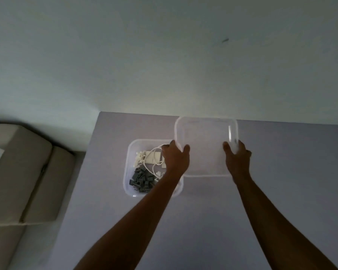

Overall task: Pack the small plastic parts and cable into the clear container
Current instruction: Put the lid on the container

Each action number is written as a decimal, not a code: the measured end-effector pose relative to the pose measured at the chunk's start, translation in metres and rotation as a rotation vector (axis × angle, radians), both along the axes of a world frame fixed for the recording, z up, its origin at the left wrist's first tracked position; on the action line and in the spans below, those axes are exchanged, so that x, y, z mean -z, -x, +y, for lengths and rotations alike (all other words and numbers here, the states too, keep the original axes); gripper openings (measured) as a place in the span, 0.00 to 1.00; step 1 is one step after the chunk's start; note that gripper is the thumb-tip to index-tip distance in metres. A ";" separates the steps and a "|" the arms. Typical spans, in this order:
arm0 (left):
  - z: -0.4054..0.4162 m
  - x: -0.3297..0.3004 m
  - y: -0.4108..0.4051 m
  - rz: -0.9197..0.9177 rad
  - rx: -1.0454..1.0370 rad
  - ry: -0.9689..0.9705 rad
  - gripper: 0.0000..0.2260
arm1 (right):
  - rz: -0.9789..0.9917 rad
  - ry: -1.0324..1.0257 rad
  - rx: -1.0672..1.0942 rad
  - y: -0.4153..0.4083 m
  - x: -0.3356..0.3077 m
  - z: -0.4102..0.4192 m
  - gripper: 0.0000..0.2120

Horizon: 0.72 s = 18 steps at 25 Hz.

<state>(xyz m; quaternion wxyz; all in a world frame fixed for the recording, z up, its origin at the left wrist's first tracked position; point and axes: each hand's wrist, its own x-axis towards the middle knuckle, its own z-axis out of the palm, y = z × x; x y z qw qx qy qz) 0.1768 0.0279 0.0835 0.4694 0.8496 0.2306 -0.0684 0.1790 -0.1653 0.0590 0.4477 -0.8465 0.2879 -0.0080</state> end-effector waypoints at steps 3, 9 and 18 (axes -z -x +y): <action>0.059 -0.014 -0.003 -0.090 -0.072 -0.041 0.23 | -0.038 -0.023 -0.128 -0.001 -0.016 0.050 0.26; 0.151 0.009 0.029 -0.005 -0.085 -0.170 0.19 | 0.068 0.054 -0.304 0.011 0.002 0.121 0.24; 0.173 0.042 0.054 0.086 -0.027 -0.275 0.20 | 0.117 0.136 -0.368 0.022 0.014 0.148 0.22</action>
